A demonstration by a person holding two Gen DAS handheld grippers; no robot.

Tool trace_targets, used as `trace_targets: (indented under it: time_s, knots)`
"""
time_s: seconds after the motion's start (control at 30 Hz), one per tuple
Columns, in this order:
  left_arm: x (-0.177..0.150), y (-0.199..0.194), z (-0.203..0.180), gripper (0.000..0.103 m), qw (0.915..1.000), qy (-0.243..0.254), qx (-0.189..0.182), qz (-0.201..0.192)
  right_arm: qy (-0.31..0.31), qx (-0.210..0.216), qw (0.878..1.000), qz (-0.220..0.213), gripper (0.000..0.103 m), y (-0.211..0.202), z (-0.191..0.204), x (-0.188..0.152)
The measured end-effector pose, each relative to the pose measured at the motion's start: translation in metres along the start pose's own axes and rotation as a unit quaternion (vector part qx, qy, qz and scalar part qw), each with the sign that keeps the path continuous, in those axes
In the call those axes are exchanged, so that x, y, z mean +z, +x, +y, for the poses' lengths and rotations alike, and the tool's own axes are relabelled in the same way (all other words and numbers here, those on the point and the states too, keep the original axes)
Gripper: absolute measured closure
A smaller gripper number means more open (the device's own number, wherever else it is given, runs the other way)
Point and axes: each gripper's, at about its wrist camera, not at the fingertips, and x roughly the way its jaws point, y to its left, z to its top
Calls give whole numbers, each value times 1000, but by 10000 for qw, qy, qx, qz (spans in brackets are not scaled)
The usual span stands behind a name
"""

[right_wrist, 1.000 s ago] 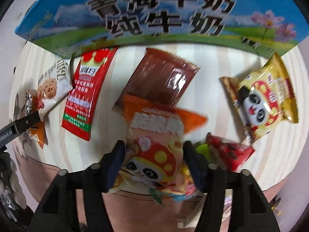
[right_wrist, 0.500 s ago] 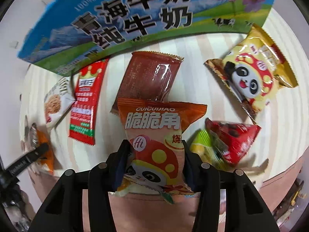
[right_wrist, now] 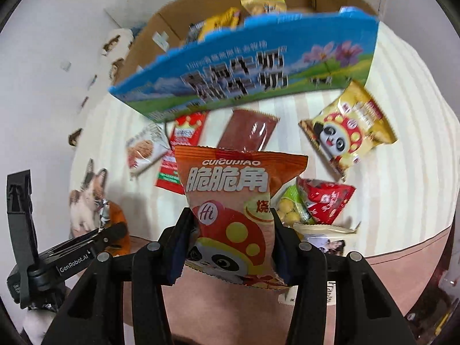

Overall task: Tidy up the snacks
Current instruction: 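Carry both panda packets into the box and open both tools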

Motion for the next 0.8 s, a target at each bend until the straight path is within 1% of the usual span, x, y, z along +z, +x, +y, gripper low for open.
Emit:
trace_targets:
  time_s: [0.13,0.2,0.3,0.4,0.47,0.6,0.73,0.8]
  knots:
    - [22,-41,-38,59,9987,329,-195,-334,-56,195,9994,-268,51,-31,0,9]
    - [31,-57,-56,59,9974,454,-333,-447,-66,283,9988,-387,51,-39,3,16]
    - [55,-80,-84,59,9947,674,-481,-616,-67,449,9973,-570,51,-60,2,32]
    - [85,-99,-119,59,9913,921,-478,-812,-95,497,9957,-775,51,-77,1,57]
    - [105,-105,-139,59,9897,1030,-412,-907,-116,464,9948,-897,51,-84,2,78]
    - [151,-98,-167,59,9904,1108,-350,-753,-96,350,9948,-957,51,-84,-2,119]
    - [194,-68,-174,59,9941,1005,-230,-351,-5,237,9965,-806,51,-68,-12,159]
    - [210,-50,-174,59,9954,935,-143,-144,22,160,9975,-692,51,-56,-16,176]
